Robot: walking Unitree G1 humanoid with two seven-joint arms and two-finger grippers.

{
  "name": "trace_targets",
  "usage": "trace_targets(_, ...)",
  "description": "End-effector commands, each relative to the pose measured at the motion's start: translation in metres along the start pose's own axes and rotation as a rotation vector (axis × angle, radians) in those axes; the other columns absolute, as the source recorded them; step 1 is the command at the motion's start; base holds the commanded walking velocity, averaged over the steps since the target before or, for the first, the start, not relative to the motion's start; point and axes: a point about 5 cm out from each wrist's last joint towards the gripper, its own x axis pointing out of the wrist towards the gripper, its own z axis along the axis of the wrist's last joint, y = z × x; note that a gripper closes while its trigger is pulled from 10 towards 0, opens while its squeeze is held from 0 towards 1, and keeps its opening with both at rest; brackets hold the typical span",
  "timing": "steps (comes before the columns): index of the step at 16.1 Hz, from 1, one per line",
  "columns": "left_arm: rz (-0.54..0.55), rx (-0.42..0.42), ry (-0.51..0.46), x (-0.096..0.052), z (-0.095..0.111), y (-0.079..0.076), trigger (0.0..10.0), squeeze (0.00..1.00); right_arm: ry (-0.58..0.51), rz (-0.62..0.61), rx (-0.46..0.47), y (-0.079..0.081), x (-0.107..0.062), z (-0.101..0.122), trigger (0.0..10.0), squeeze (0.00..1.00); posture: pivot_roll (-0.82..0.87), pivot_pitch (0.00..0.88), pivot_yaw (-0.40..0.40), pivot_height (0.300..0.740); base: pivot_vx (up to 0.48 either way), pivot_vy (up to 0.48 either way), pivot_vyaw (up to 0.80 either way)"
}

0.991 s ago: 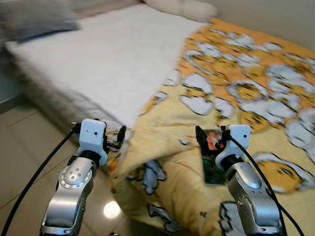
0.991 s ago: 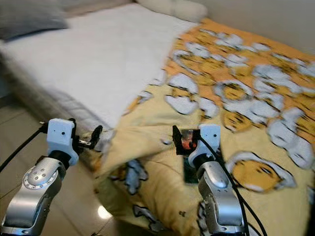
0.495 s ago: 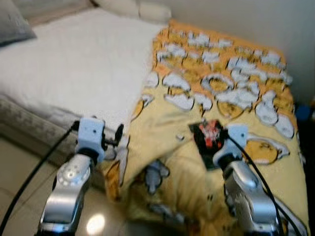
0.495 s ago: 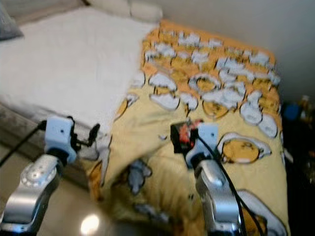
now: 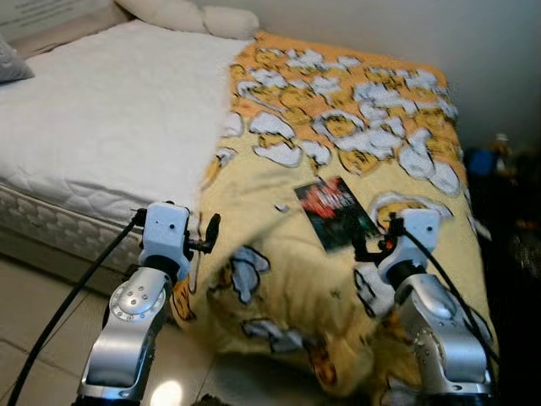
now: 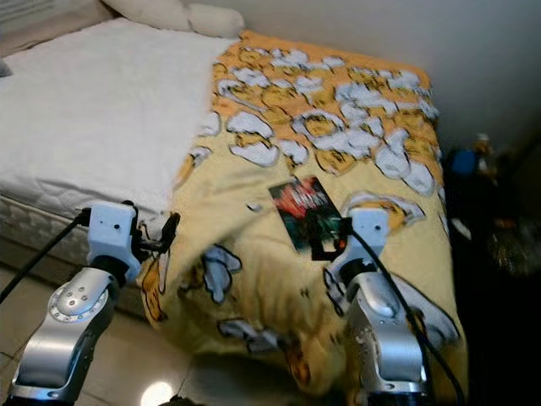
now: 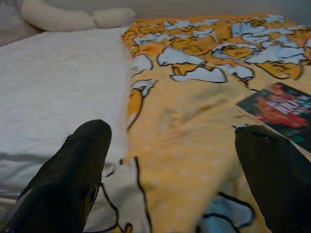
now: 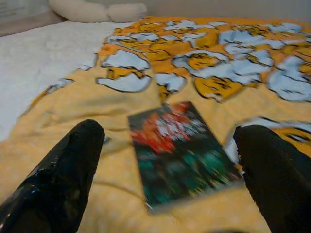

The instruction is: Clean up the room

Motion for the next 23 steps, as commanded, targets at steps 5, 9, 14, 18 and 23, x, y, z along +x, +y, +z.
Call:
trace_targets(5,0.018,0.001,-0.001,0.0017,0.0015,0.0021,10.0,1.0,-0.006,-0.014,-0.007,-0.0024,0.0036,0.0041,10.0,0.0,-0.11,0.0,-0.045,0.74,0.0,-0.48,0.0)
trace_targets(9,0.038,-0.029,0.014,0.0023,-0.0003,0.0046,10.0,1.0,-0.002,-0.019,-0.008,-0.0027,0.004,0.0036,10.0,0.0,-0.11,0.0,-0.044,0.74,0.0,-0.185,0.0)
trace_targets(14,0.028,-0.017,0.011,0.0027,-0.0001,0.0066,10.0,1.0,0.003,-0.015,-0.01,-0.0016,0.0042,0.0029,10.0,0.0,-0.11,0.0,-0.046,0.74,0.0,0.0,0.0)
trace_targets(18,0.009,-0.039,0.013,0.0025,-0.0005,0.0052,10.0,1.0,0.009,-0.018,-0.012,0.0006,0.0042,0.0008,10.0,0.0,-0.11,0.0,-0.045,0.74,0.129,0.0,0.0)
trace_targets(23,-0.004,-0.045,0.01,0.0025,-0.0002,0.0035,10.0,1.0,0.012,-0.009,-0.011,0.0026,0.0047,-0.0001,10.0,0.0,-0.1,0.0,-0.049,0.74,0.278,0.0,0.0)
